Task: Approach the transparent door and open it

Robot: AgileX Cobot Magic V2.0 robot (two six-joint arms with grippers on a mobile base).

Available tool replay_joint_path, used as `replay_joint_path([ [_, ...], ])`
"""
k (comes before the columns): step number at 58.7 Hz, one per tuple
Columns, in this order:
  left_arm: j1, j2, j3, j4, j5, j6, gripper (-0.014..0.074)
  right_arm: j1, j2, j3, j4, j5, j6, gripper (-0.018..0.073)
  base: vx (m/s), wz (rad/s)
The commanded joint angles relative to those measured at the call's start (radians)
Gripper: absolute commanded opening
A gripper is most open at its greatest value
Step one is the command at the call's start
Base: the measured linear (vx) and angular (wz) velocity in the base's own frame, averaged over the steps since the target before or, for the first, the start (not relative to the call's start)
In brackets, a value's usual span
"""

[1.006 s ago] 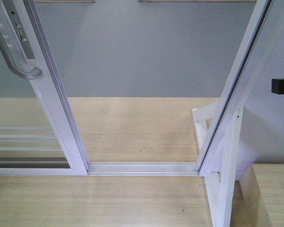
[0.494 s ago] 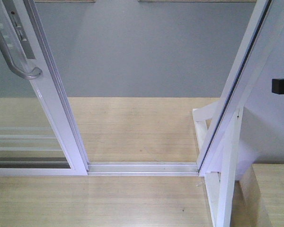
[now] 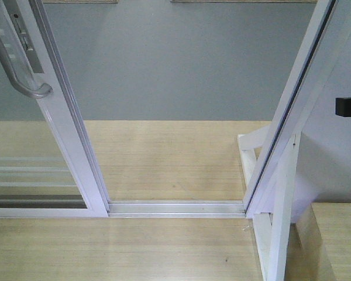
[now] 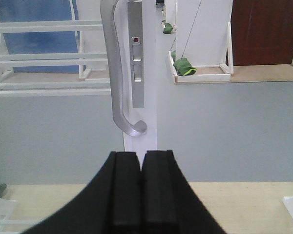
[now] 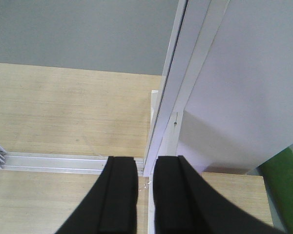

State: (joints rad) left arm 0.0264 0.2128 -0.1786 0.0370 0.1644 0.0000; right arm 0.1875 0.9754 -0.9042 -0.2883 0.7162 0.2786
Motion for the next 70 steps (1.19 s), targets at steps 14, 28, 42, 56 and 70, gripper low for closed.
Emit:
replay_joint_path([
  [14,0.002,-0.226,0.195,0.01,-0.203,-0.13,-0.0003,-0.005,-0.012,-0.026,-0.016,-0.063,-0.006,0.0208,0.0,0.0],
  [28,0.001,-0.239,0.226,0.009,-0.191,-0.148,-0.0003,-0.005,-0.012,-0.026,-0.015,-0.064,-0.006,0.0208,0.0,0.0],
  [42,0.002,-0.238,0.226,0.01,-0.19,-0.147,-0.0003,-0.005,-0.012,-0.026,-0.015,-0.063,-0.006,0.0208,0.0,0.0],
  [56,0.002,-0.238,0.226,0.01,-0.19,-0.147,-0.0003,-0.005,-0.012,-0.026,-0.015,-0.063,-0.006,0.0208,0.0,0.0],
  [70,0.002,-0.238,0.226,0.01,-0.19,-0.147,-0.0003,-0.005,-0.012,-0.026,-0.015,-0.063,-0.006,0.0208,0.0,0.0],
])
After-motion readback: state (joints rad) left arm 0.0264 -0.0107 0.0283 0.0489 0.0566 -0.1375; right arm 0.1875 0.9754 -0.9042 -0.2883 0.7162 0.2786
